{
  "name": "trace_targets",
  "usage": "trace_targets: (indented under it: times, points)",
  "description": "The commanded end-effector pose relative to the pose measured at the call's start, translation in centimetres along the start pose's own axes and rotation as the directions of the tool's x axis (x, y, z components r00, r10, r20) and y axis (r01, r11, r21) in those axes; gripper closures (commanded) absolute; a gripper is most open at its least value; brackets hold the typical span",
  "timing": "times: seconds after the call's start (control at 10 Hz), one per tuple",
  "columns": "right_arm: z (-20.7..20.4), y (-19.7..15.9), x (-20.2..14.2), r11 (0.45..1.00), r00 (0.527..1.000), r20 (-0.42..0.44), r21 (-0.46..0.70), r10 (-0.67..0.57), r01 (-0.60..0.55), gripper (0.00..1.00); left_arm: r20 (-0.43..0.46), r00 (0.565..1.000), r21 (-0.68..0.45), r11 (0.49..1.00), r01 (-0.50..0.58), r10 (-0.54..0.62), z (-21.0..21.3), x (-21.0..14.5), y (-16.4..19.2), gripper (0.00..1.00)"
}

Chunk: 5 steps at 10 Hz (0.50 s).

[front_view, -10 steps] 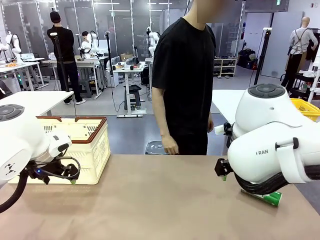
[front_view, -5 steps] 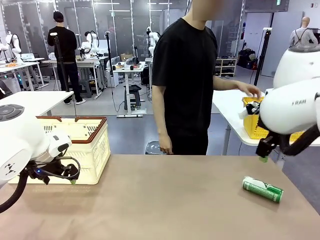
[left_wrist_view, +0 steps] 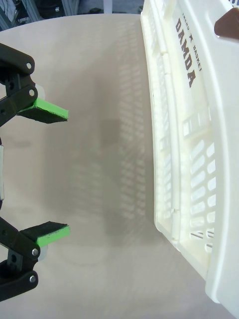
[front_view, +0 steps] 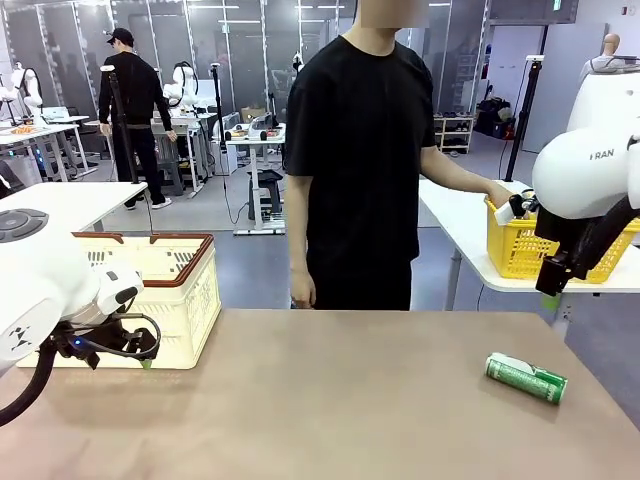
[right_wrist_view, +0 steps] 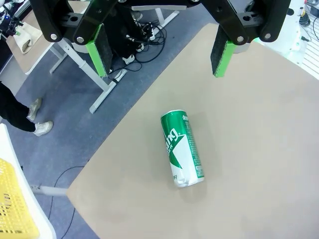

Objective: Place the drinks into the Shopping basket.
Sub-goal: Pick up one drink and place it into the Shopping basket.

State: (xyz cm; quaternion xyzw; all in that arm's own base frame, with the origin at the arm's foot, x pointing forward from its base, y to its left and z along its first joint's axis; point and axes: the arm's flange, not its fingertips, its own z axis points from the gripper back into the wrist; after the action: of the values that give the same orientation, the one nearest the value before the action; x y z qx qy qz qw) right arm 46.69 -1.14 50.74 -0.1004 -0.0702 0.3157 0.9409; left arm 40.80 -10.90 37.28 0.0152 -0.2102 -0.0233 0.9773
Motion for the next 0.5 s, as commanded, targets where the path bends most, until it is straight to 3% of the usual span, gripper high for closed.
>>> trace_targets:
  times: [0.0, 0.2, 0.4]
  points:
    - [0.1, 0.6, -0.3, 1.0, 1.0, 0.011, -0.006, 0.001, -0.001, 0.0, -0.004, 1.0, 0.005, 1.0, 0.014, -0.014, -0.1, -0.1, 0.0, 0.0]
    - [0.1, 0.1, 0.0, 1.0, 1.0, 0.001, -0.001, 0.002, -0.002, 0.0, -0.004, 1.0, 0.005, 1.0, 0.014, -0.014, -0.1, -0.1, 0.0, 0.0]
    - [-2.8, -1.1, 1.3, 0.985, 0.988, 0.04, 0.074, 0.152, -0.154, 0.0, -0.004, 1.0, 0.005, 1.0, 0.014, -0.014, -0.1, -0.1, 0.0, 0.0]
